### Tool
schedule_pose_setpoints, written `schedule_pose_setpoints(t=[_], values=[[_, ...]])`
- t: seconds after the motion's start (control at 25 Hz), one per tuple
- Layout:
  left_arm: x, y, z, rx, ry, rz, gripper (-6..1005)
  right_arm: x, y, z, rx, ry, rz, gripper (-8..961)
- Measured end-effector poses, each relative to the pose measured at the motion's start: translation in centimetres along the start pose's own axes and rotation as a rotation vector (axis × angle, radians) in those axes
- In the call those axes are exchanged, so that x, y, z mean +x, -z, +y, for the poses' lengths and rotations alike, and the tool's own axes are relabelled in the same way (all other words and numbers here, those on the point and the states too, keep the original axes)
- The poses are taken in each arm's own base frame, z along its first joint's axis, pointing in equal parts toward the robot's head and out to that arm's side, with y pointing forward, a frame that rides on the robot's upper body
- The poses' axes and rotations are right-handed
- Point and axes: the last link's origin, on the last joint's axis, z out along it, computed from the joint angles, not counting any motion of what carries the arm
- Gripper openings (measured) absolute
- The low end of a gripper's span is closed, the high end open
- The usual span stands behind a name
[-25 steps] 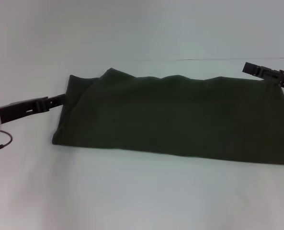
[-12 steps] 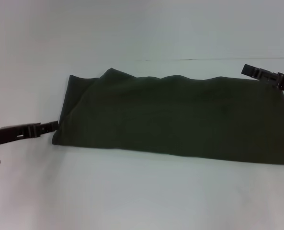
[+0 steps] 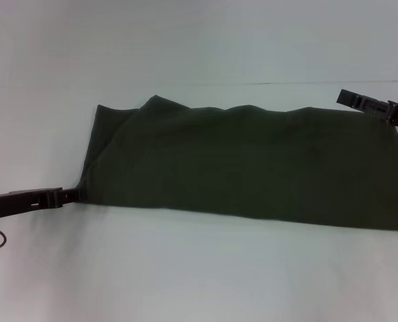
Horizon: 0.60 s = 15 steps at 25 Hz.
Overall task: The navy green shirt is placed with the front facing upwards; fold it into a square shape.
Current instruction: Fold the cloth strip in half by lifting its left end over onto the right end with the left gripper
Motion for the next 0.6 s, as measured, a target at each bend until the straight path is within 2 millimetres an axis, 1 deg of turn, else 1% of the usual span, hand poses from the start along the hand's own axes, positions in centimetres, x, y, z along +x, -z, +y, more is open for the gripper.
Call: schedule_pose_setpoints(t=[0.24,0.6], values=[[0.3,-0.3,0.2,0.001,-0.015,0.003,604,0.0,0.0,0.0,-0.001,0.001,0.002,906],[0.6,-1.1,1.0,-0.025,-0.043,-0.013,603,0.3,0.1,-0.1,0.003,-0.005,0.004,903]])
